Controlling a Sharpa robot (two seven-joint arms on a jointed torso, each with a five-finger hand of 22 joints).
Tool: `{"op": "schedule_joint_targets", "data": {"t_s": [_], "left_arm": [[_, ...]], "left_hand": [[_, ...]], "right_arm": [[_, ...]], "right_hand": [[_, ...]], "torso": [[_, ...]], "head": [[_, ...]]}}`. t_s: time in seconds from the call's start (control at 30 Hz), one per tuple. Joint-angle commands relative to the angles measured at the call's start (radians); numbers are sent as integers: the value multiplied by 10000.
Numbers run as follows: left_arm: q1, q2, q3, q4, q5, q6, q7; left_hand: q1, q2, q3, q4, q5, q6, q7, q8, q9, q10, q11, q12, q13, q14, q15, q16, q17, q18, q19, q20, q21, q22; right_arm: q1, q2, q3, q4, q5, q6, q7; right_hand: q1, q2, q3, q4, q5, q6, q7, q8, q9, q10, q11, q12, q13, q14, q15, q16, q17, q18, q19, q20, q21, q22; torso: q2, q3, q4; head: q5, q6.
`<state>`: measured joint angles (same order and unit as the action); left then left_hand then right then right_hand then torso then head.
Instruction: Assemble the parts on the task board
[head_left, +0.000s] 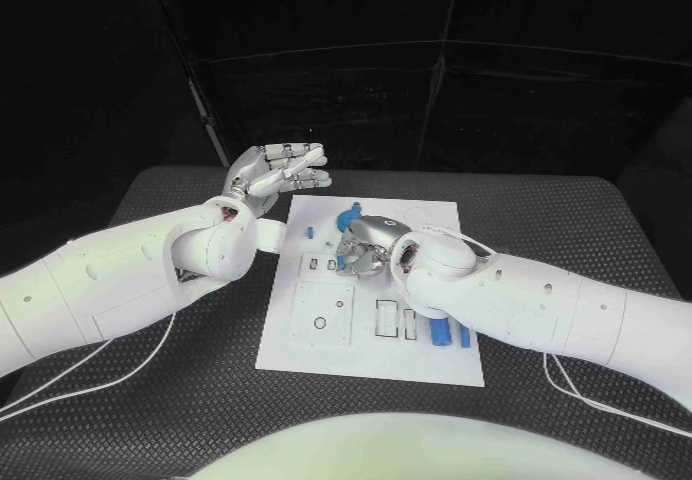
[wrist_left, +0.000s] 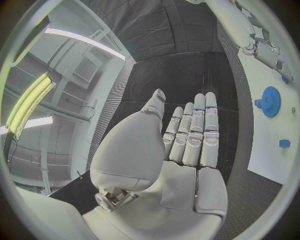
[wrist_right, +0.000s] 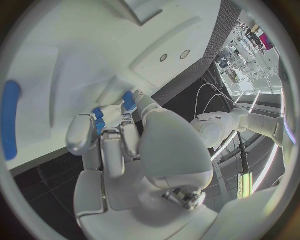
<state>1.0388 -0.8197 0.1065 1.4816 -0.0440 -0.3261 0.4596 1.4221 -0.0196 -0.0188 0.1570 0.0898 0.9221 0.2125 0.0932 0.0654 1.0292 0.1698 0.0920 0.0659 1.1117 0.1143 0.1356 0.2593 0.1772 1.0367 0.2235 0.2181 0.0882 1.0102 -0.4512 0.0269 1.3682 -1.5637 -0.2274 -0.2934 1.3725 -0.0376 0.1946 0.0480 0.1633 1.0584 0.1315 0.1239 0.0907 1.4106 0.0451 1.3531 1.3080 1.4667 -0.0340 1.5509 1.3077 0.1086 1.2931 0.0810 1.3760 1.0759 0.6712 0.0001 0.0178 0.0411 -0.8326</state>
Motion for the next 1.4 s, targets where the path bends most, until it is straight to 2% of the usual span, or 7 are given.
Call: {"op": "schedule_joint_targets", "data": {"t_s": [0.03,0.5,0.83,1.03,1.1,1.23,1.4], "left_arm": [[21,7,12,11,-30,82,69],[21,11,12,-2,-30,84,61],[20,30,11,-24,-30,86,58],[20,35,11,-55,-83,118,9],[19,34,11,-76,-238,140,-45],[18,21,11,-120,-636,224,-239],[18,-49,11,-162,-1480,537,-951]], "left_hand": [[54,56,-11,-66,-8,34,23,-66,3,-22,-29,-54,-3,71,24,-27,13,57,78,-2,-44,-13],[54,56,-11,-66,-8,34,23,-66,3,-22,-29,-54,-3,71,24,-27,13,57,78,-2,-44,-13],[60,64,-25,-92,-9,34,23,-75,1,-22,-29,-64,-5,76,23,-48,26,56,86,-2,-57,-22],[66,96,-42,-127,-8,70,-23,-72,5,32,-61,-58,-1,202,-13,-31,69,69,157,-26,-49,-25],[55,130,-75,-160,-11,120,-70,-67,8,114,-111,-52,1,462,-90,35,139,77,346,-89,17,-2],[-13,219,-168,-176,-8,344,-231,-21,19,777,-364,126,70,1513,-423,411,439,60,1159,-437,424,168],[-194,238,-341,11,-29,860,-568,124,63,2321,-904,600,332,3675,-1081,2110,1734,57,2702,-1086,1626,788]], "right_arm": [[-35,-27,-40,-47,-193,371,-187],[-35,-20,-40,-28,-215,184,-171],[-35,-41,-40,-1,-217,-87,-199],[-38,-96,-40,81,-231,-1092,38],[-53,-164,-39,184,-227,-1608,381],[-69,-406,-36,493,78,-2279,1339],[-51,-1039,-24,1196,998,-2592,2851]], "right_hand": [[-18,-167,20,-54,-75,-139,23,-85,-59,-122,26,-121,-73,884,108,-55,1873,-127,-53,41,-66,-27],[-288,-591,-181,-8,-141,-648,192,-356,-169,-261,191,-280,-234,881,254,-62,1869,-114,-96,181,-116,-94],[-454,-737,-522,134,-686,-852,224,-402,-171,-300,235,-305,-272,873,299,-76,1837,-104,-113,237,-141,-128],[-278,-1263,-1590,1022,-787,-2105,526,-562,-268,-982,493,-1055,-1143,869,506,-81,1835,-94,-212,407,-221,-273],[623,-1419,-2107,2298,-716,-2456,604,-265,-183,-1031,573,-1046,-1252,867,618,-75,1844,-74,-230,526,-224,-289],[971,-1304,-2011,2413,-575,-2529,601,-152,-190,-1012,575,-987,-1232,868,600,-71,1854,-68,-239,522,-225,-300],[1092,-1107,-1953,2362,-600,-2337,546,64,-155,-964,533,-882,-1151,867,572,-72,1849,-53,-296,507,-259,-370]], "torso": [[5,-3,1],[2,0,2],[3,-2,-4],[-1,5,5],[-5,10,5],[-24,10,-1],[-50,-11,-16]], "head": [[4,-5],[-6,-7],[-27,-6],[-37,12],[-36,26],[-28,52],[-11,91]]}}
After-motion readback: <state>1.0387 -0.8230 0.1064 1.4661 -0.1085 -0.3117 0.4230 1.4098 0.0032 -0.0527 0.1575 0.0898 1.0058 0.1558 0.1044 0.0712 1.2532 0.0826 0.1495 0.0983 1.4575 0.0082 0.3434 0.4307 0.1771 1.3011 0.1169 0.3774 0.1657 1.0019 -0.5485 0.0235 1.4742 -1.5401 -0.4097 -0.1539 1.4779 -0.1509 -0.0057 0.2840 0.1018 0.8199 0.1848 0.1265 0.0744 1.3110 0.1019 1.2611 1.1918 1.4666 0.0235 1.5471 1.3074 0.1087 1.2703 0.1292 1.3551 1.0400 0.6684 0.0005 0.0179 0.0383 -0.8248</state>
